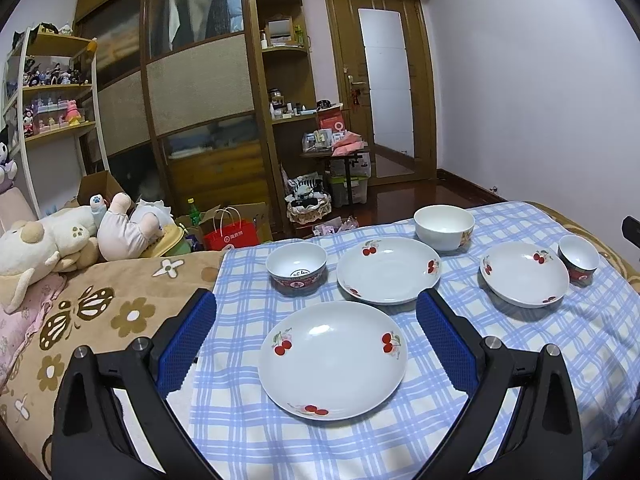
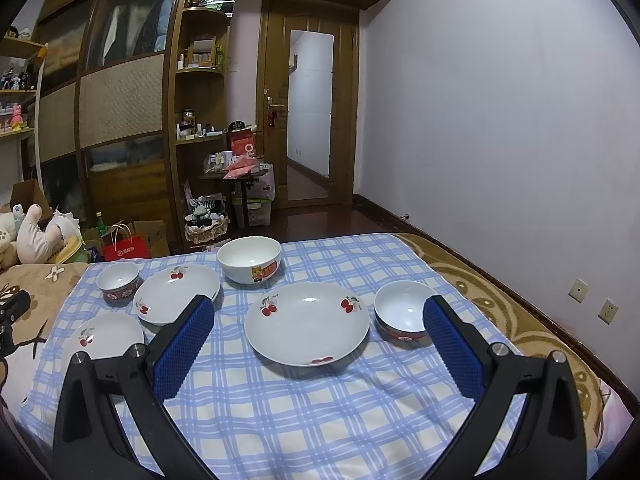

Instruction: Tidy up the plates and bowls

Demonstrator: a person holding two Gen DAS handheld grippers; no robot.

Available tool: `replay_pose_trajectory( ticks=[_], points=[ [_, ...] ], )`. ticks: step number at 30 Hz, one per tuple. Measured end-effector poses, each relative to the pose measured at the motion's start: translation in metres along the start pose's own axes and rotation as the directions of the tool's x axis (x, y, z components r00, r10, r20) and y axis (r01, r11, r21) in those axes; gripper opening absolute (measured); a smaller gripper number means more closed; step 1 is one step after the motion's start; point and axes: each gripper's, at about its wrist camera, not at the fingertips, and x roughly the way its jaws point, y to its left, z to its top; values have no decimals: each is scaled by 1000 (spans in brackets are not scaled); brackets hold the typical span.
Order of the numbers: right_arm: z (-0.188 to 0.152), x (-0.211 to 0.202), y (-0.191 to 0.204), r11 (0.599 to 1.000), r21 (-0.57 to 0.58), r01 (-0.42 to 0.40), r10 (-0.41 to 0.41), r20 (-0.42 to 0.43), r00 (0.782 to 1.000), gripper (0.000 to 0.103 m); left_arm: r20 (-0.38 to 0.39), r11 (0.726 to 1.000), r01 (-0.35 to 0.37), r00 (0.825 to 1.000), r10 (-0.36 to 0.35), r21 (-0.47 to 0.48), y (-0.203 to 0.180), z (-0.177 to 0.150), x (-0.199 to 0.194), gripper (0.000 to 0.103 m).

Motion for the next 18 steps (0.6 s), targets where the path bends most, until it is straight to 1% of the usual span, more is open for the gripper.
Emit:
replay_pose_trajectory(
  ticks=[18],
  points=[
    [1,0,0,1000,-3,-2,2,-3,1000,103,1,1000,2,1000,-2,8,-1,0,0,99]
  ],
)
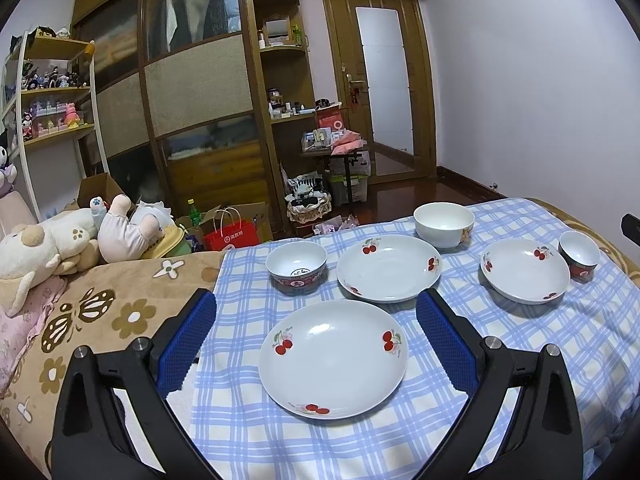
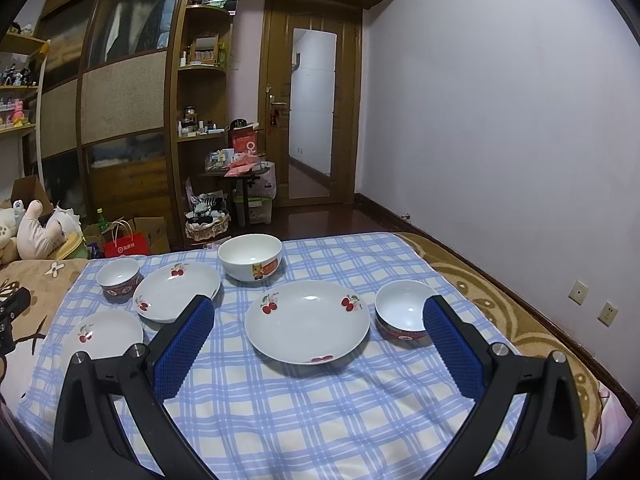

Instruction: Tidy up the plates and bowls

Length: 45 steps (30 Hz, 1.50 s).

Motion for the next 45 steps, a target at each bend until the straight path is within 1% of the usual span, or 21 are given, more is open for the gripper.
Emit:
replay_pose_trajectory(
  ticks=[17,22,26,31,35,37,40,43,45],
  points=[
    [-3,2,-4,1000,9,9,-9,-2,1000,103,-20,1000,2,1000,-1,26,-5,-2,3,99],
    [-2,6,-7,1000,6,-2,2,-29,1000,103,-43,999,7,999,-5,39,-10,1,7,99],
    [-1,5,-1,996,-68,53,-56,-40,998,103,-72,999,0,997,4,49,-9,7,16,99],
    [0,9,2,998,-48,40,-44,-74,996,103,-114,999,-3,993,8,46,-5,13,28,99],
    [2,13,10,998,-47,44,-48,-90,995,103,-118,996,-12,993,22,89,-4,17,32,99],
    [3,16,18,998,-58,34,-40,-98,994,103,-113,996,-9,993,19,92,-2,20,32,99],
    [4,23,28,997,-69,18,-26,-124,992,103,-137,997,-6,990,17,80,4,24,38,99],
    [5,34,38,997,-43,-58,49,-173,984,103,-167,994,-16,985,35,112,10,30,47,99],
    [6,42,48,996,-50,-72,61,-198,978,103,-199,993,-9,979,33,120,15,32,54,99]
  ],
)
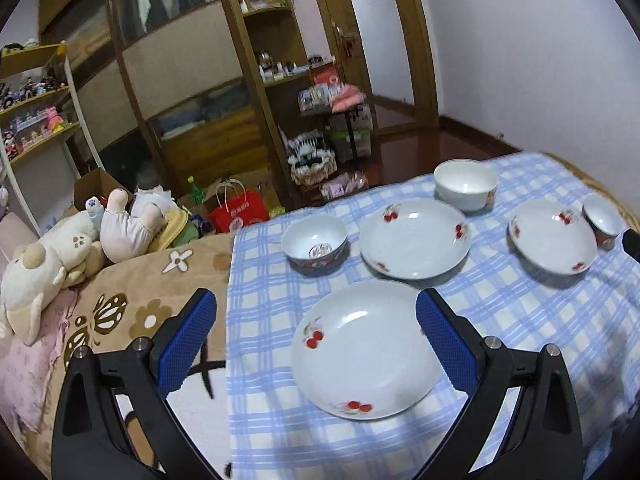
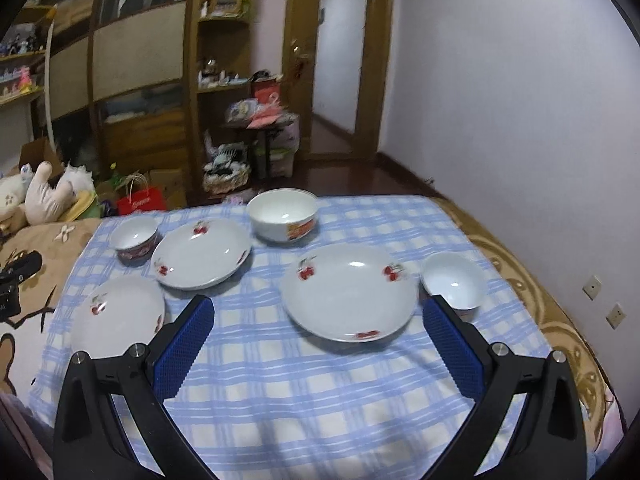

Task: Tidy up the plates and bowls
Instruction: 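Close the left gripper on the cherry plate rim while the right gripper grips its opposite rim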

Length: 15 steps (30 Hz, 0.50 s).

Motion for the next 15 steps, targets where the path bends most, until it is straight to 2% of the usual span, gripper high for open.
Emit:
replay_pose_trajectory(
  ticks=[5,8,10,15],
  points=[
    [10,10,26,999,-17,-40,40,0,999,103,-89,1000,9,996,-10,-18,17,6,26,99],
    [19,19,40,998,7,-61,61,3,998,103,-132,999,42,990,-39,15,18,6,47,99],
    [23,29,49,996,38,-79,79,-4,997,103,-149,999,9,989,-2,46,15,2,59,99],
    [27,49,70,989,85,-119,121,-17,992,103,-214,999,29,976,-36,-37,27,-12,88,99]
  ],
)
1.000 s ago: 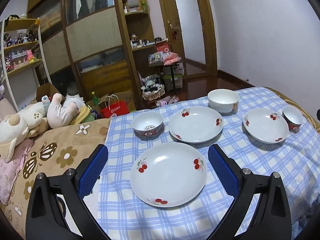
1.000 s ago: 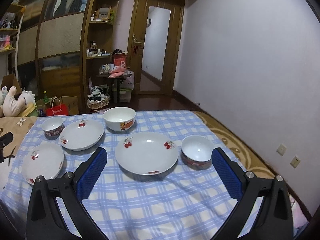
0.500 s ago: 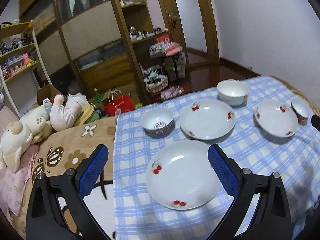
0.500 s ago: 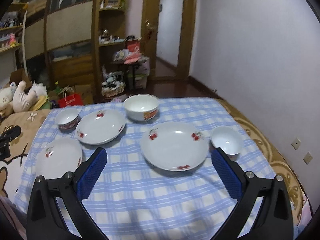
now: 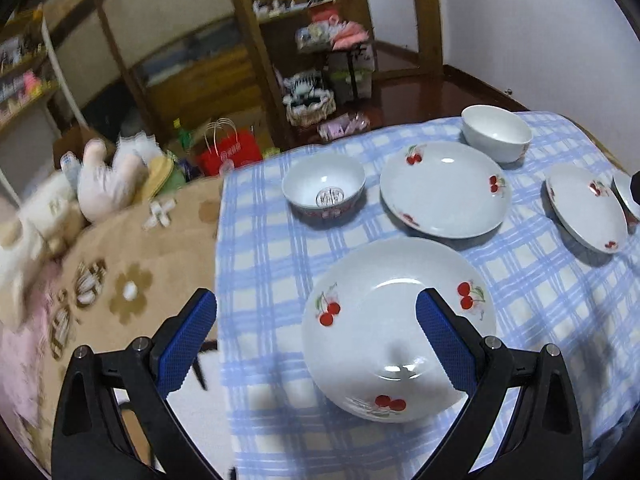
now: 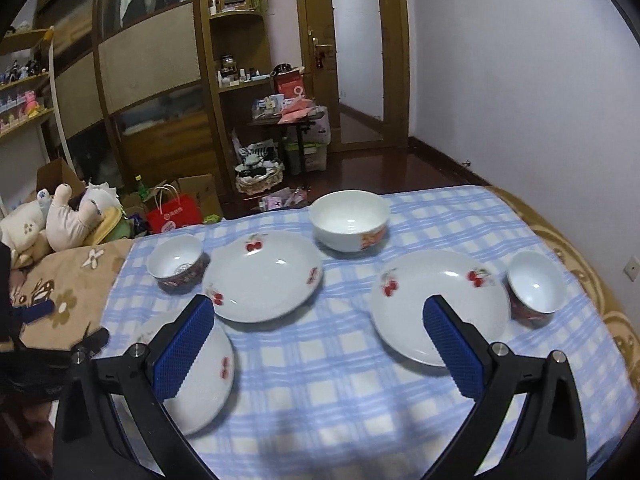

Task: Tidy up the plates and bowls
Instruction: 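Close the left gripper on the cherry plate rim while the right gripper grips its opposite rim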

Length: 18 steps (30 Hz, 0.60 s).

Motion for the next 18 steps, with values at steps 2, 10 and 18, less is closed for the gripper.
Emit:
replay_pose_trajectory(
  ticks=[2,10,18],
  points=[
    [-1,7,10,1000,-5,-13,13,2,1000,103,-9,999,-11,1000,10,-41,8,0,11,99],
    [-13,33,38,997,-64,-30,29,-27,999,98,-106,993,12,994,-25,-116,25,6,48,99],
    [-32,71,44,997,-18,-78,75,-144,987,98,-246,992,22,968,-53,-125,27,-3,88,98]
  ],
)
